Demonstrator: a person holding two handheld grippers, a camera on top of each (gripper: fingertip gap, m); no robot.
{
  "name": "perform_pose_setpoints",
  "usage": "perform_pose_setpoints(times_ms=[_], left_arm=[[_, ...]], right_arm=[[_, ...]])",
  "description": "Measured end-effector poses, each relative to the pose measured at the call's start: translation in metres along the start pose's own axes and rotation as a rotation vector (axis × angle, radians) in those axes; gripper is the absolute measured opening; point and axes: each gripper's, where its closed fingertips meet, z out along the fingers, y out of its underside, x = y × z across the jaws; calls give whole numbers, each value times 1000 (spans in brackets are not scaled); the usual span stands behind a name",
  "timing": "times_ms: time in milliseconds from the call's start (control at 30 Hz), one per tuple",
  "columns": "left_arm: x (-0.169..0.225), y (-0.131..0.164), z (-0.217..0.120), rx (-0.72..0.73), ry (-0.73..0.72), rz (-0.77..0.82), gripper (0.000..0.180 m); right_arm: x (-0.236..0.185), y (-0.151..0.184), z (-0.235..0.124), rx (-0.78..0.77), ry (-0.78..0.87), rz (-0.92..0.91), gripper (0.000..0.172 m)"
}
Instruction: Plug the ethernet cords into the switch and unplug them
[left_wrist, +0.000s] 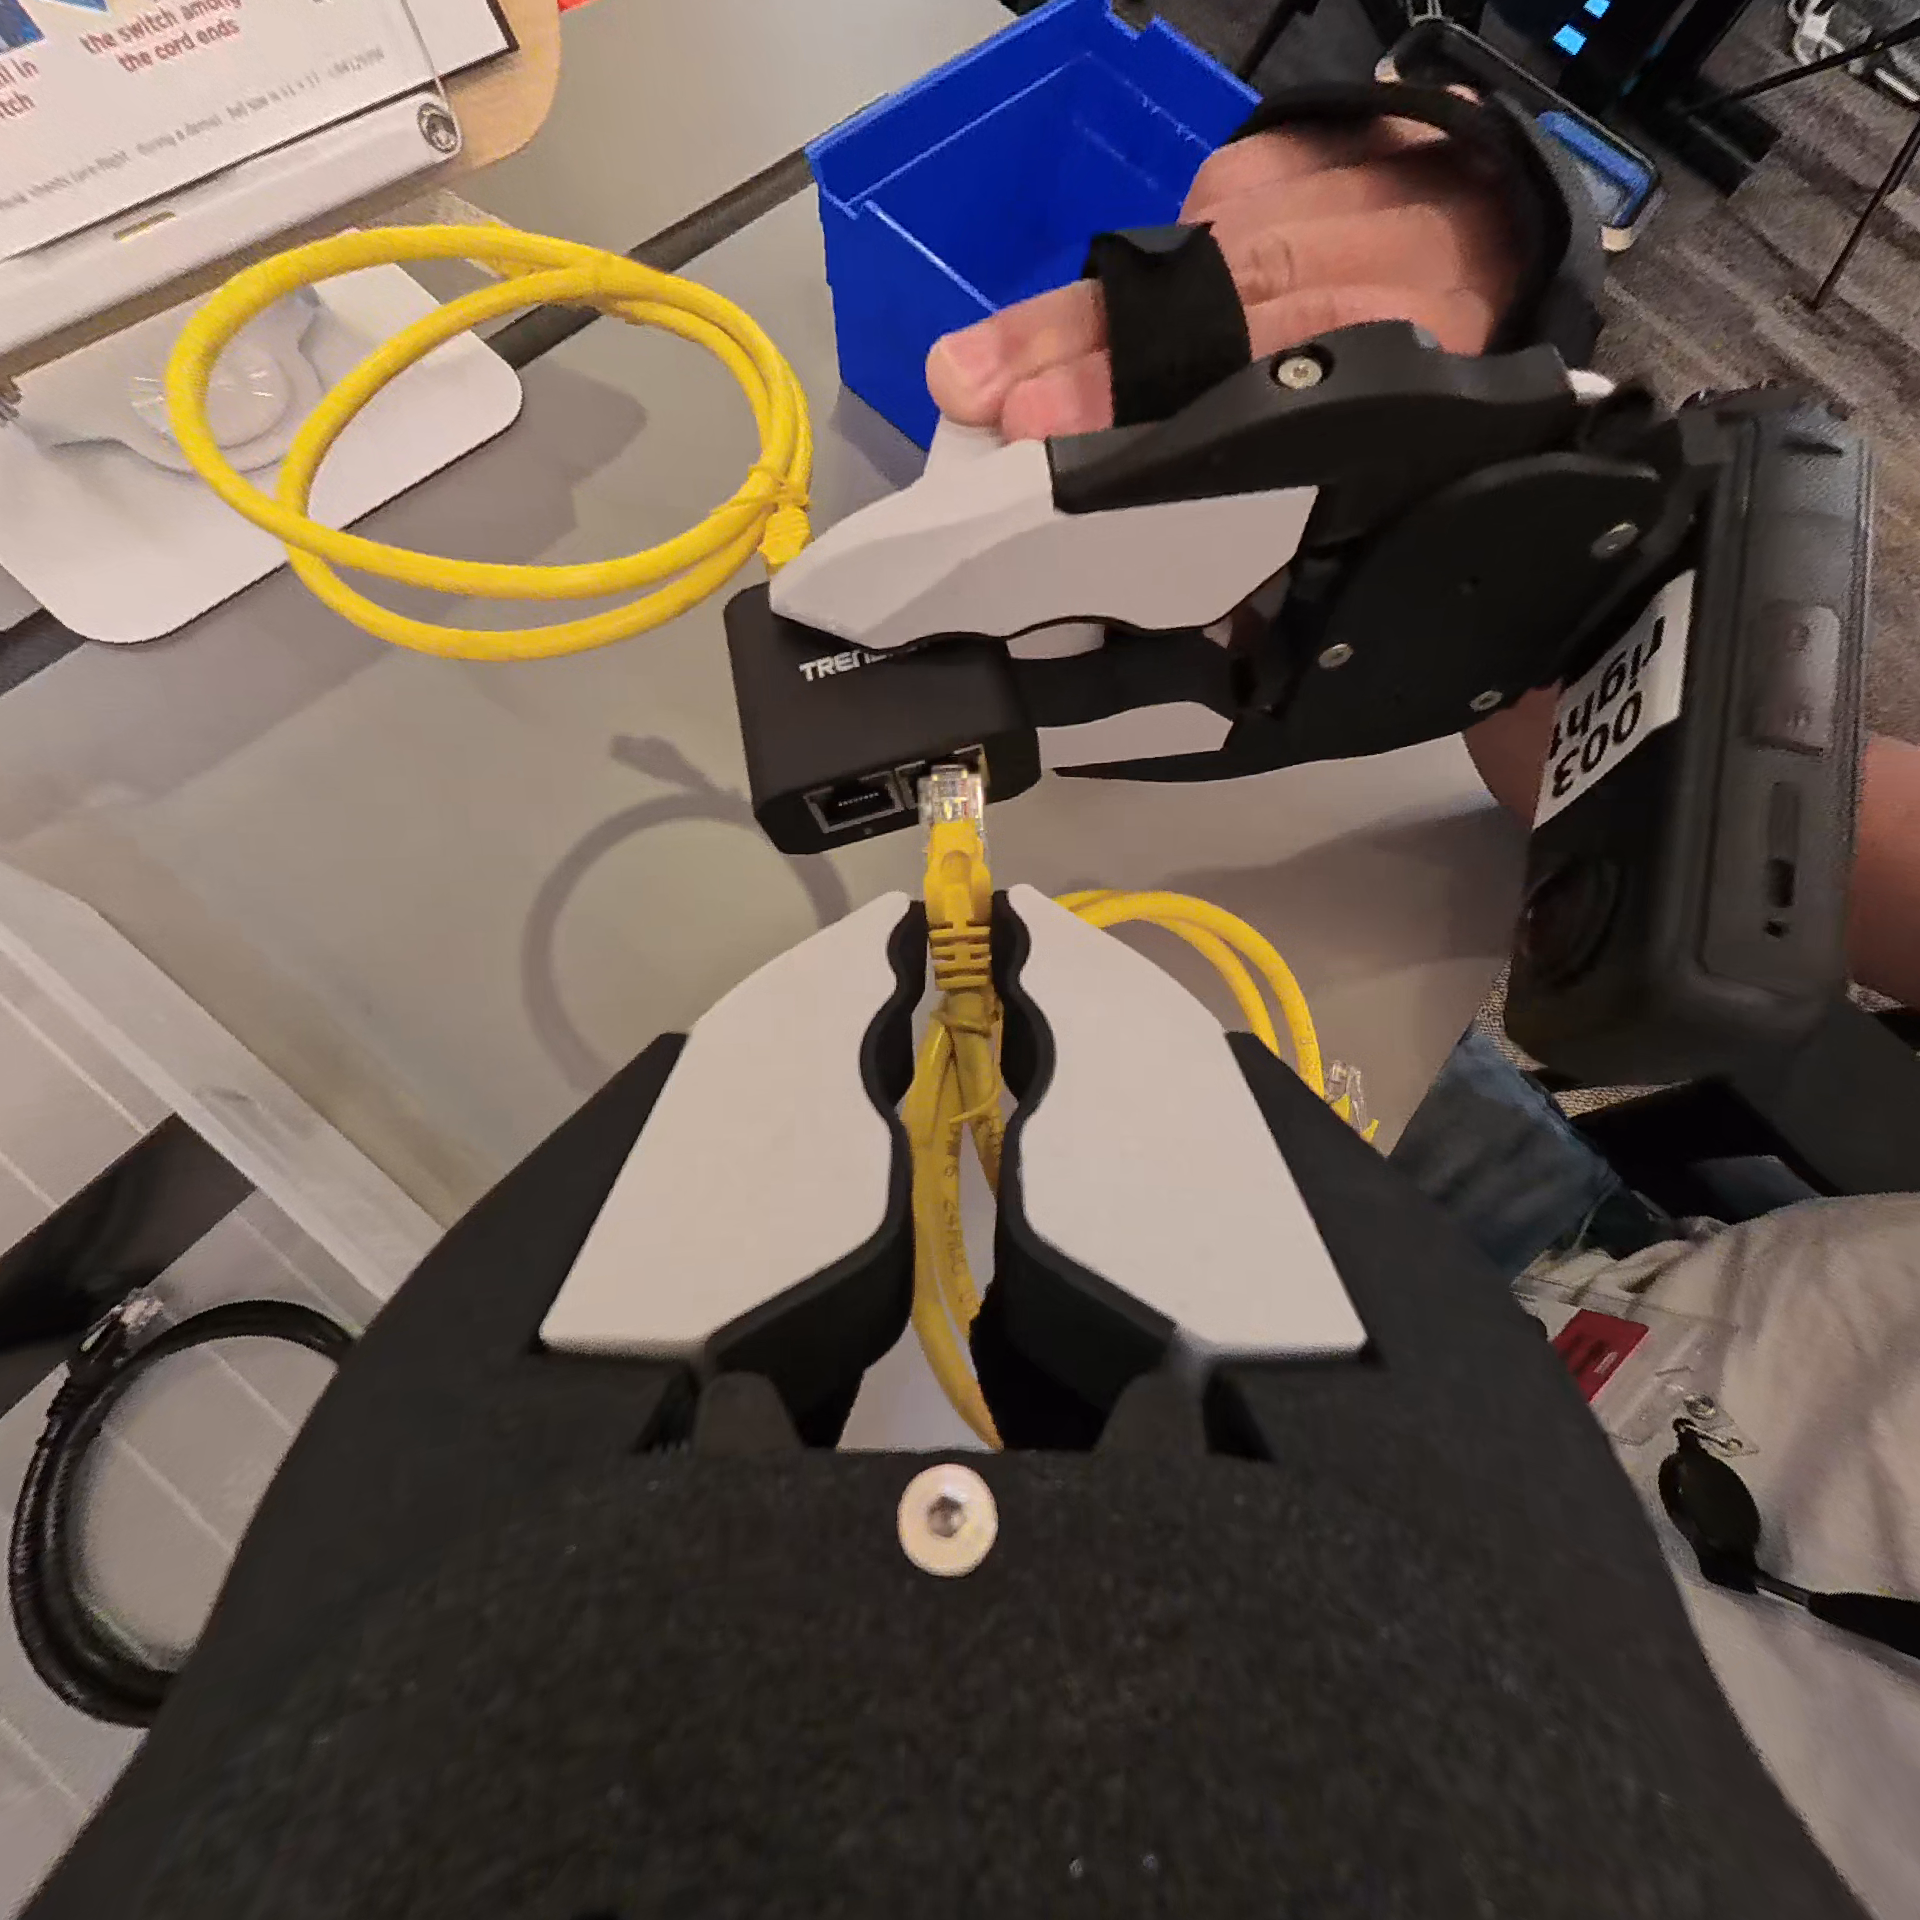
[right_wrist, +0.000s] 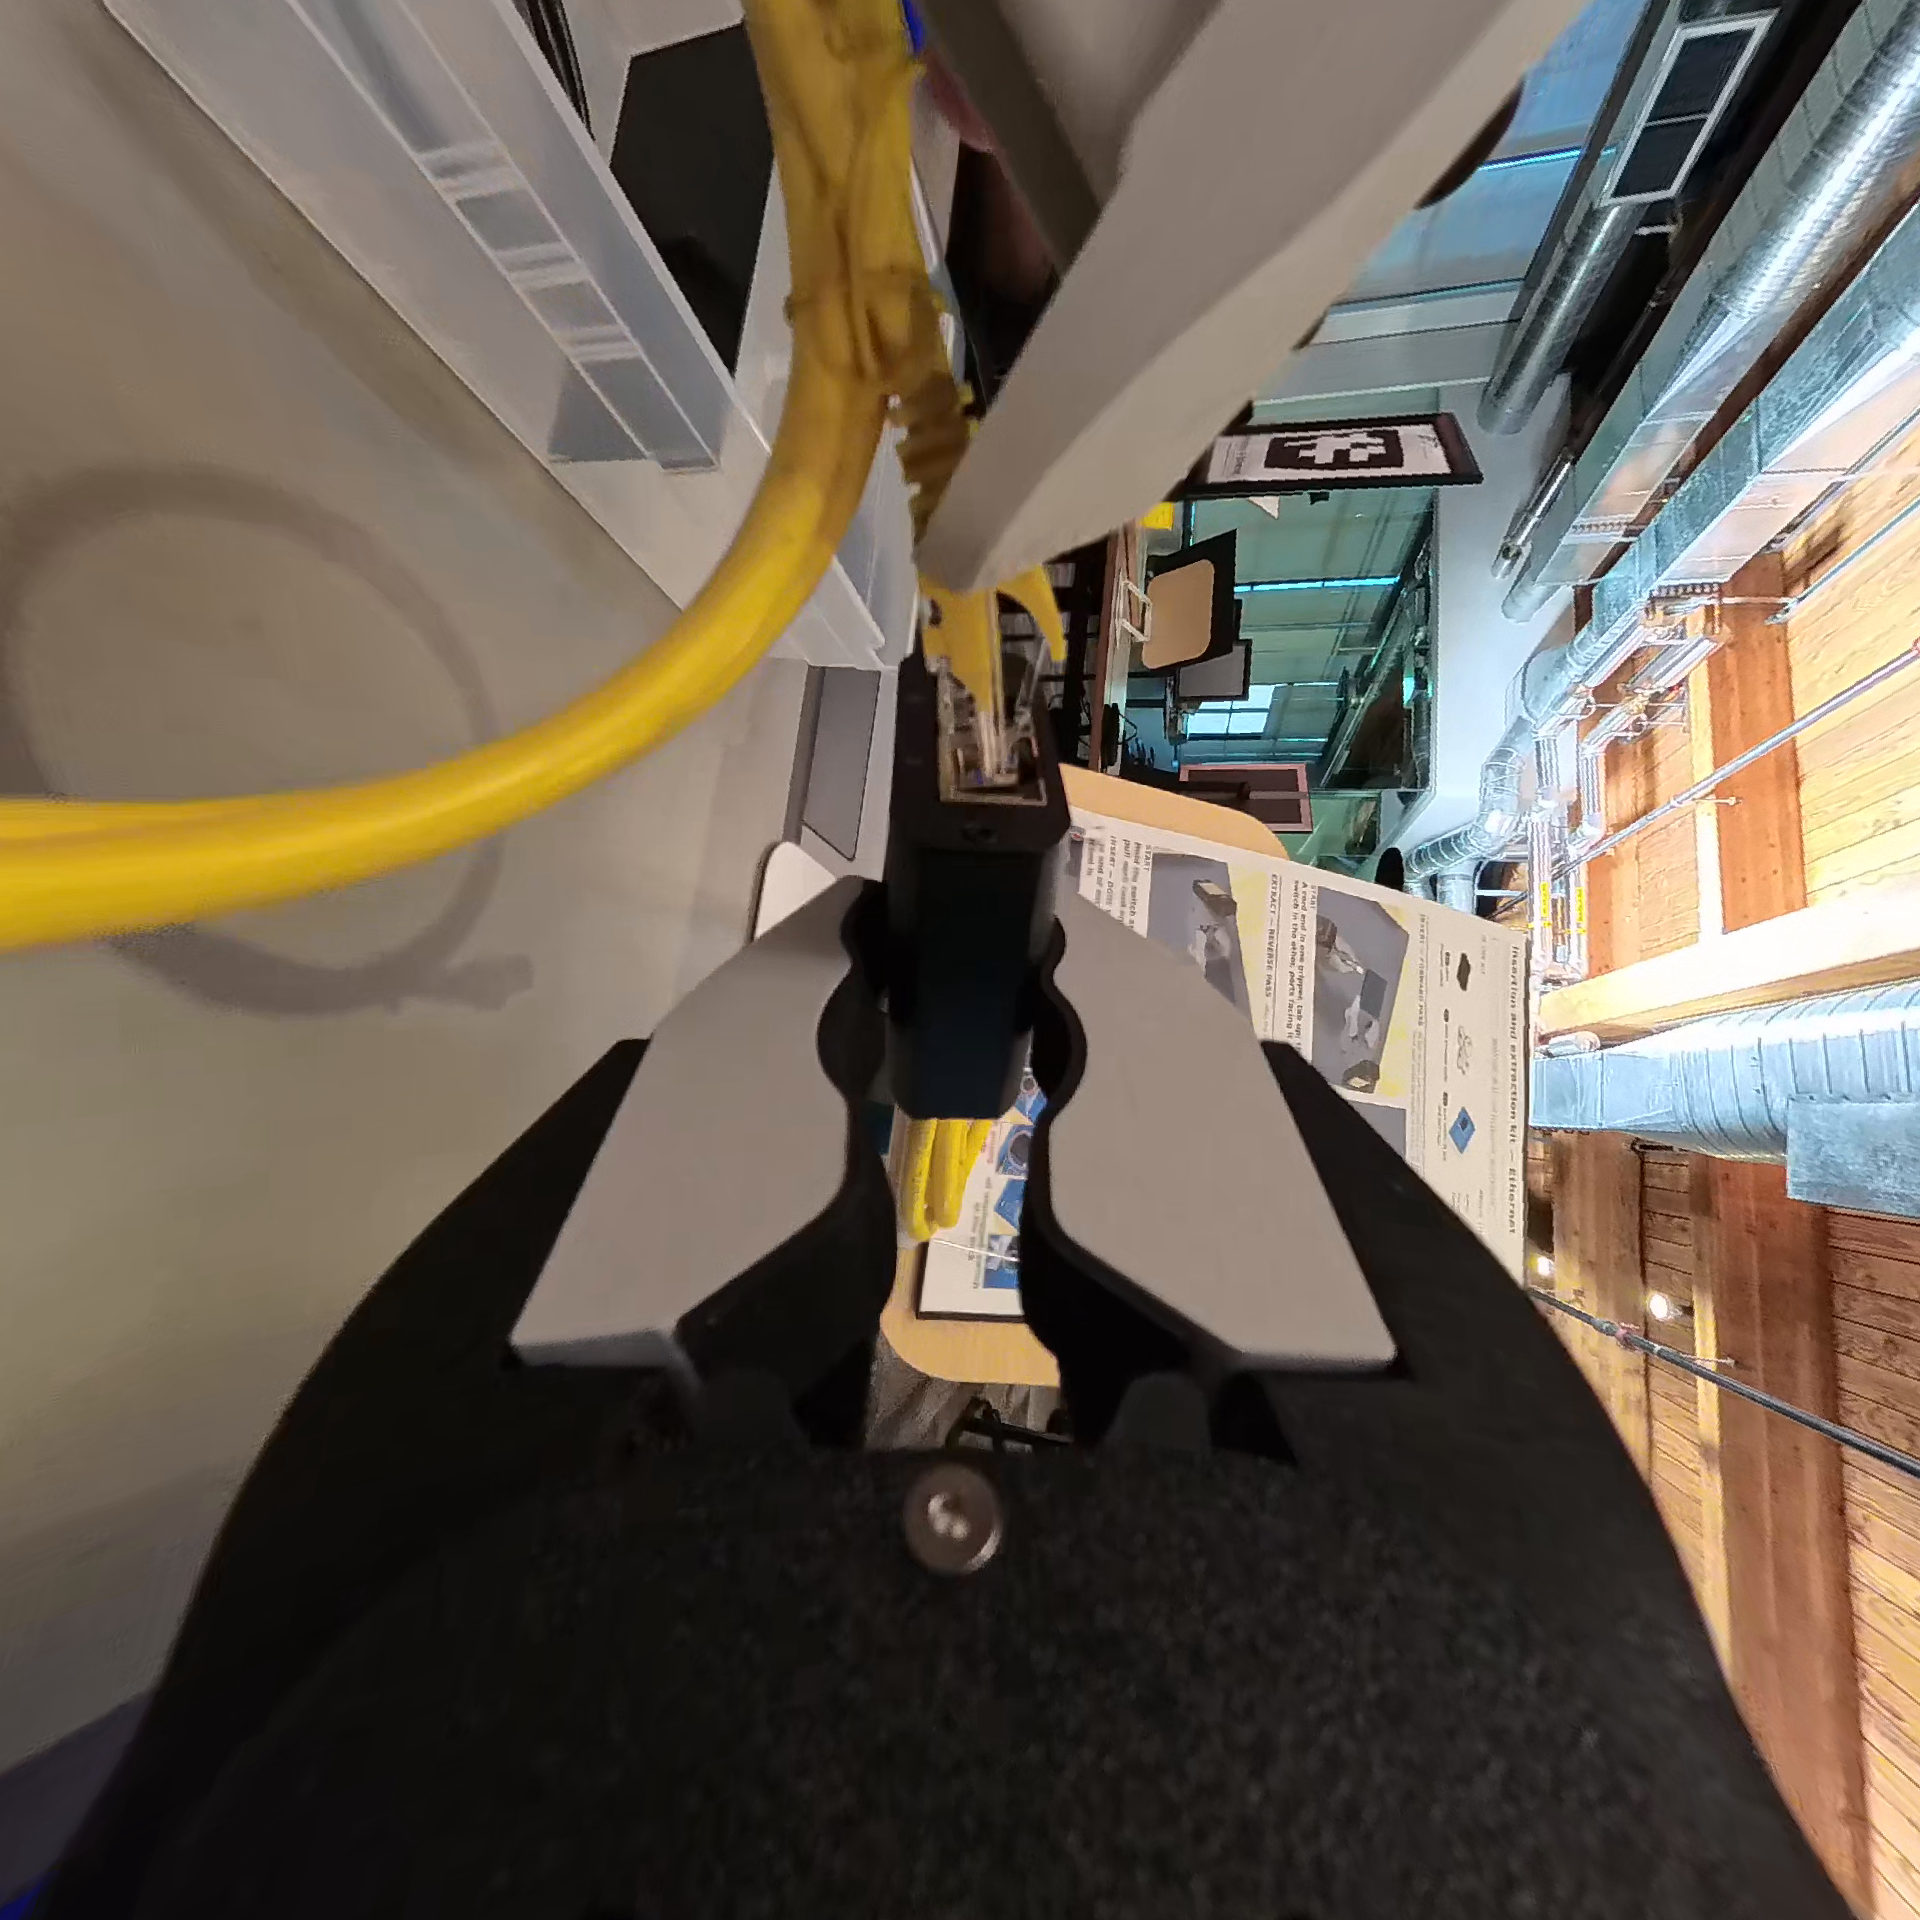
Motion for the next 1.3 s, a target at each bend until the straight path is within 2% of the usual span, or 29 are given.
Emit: perform_pose_setpoints(times_ms=[200,500,767,967,1167,1300], left_arm=[[0,1,0,-21,-3,-1,11],[-3,-1,5,-10,85,-121,11],[-7,-4,15,-38,-19,-37,11],[-9,-4,18,-25,-40,-31,11],[-8,-9,12,101,-23,-44,12],[-2,-7,2,182,-14,-39,30]], right_arm=[[1,-1,0,-11,9,-18,24],[-1,2,3,-40,11,-40,24],[-4,10,6,-96,12,-68,24],[-6,13,9,-115,3,-52,24],[-5,9,10,-44,-20,43,24],[-9,12,14,-63,-30,31,24]])
